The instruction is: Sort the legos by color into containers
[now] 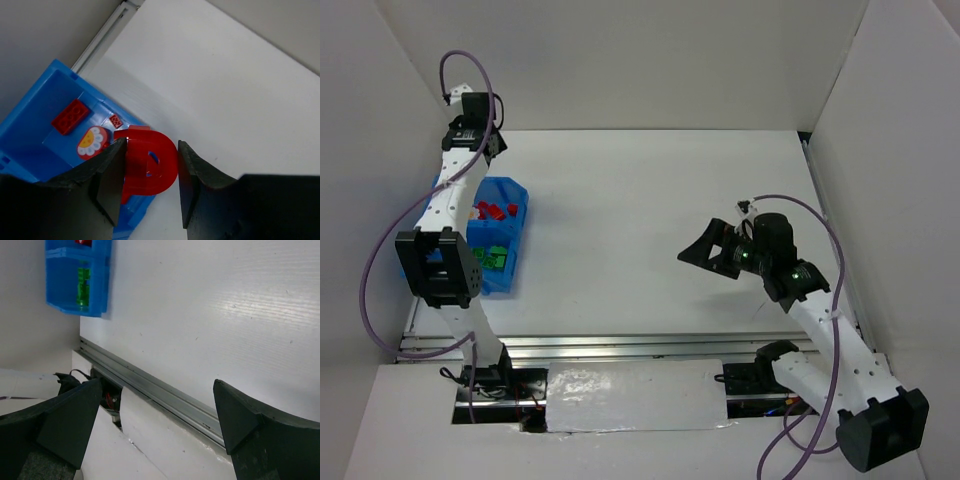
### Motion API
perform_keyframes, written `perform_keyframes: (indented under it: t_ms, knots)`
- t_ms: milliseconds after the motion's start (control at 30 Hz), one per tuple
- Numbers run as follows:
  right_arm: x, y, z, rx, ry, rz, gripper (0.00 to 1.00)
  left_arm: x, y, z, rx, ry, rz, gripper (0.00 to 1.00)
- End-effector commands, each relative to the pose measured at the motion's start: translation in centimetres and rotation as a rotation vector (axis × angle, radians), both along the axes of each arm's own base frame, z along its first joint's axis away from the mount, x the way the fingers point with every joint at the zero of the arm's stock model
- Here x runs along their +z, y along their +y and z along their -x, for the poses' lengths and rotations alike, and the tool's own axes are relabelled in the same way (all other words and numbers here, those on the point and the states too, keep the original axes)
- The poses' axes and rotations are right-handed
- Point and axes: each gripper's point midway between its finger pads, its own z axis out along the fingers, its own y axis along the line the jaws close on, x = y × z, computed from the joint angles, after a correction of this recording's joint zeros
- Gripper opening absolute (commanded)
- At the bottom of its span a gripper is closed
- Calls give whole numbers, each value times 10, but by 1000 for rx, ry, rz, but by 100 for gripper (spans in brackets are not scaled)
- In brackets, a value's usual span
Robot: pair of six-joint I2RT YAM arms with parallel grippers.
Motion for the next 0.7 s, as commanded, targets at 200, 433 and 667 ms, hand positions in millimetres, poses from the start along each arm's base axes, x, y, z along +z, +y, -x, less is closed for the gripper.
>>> perform_keyframes:
  t_ms: [200, 433, 667]
  knots:
    - [78, -5, -32, -21, -54, 110, 100, -30, 34, 13, 87, 36, 132, 79]
    - [106, -6, -39, -47, -91, 102, 100, -15, 59, 41, 240, 86, 137, 99]
    - [119, -38, -37, -189, -110, 215, 100, 22, 44, 72, 128, 19, 195, 100]
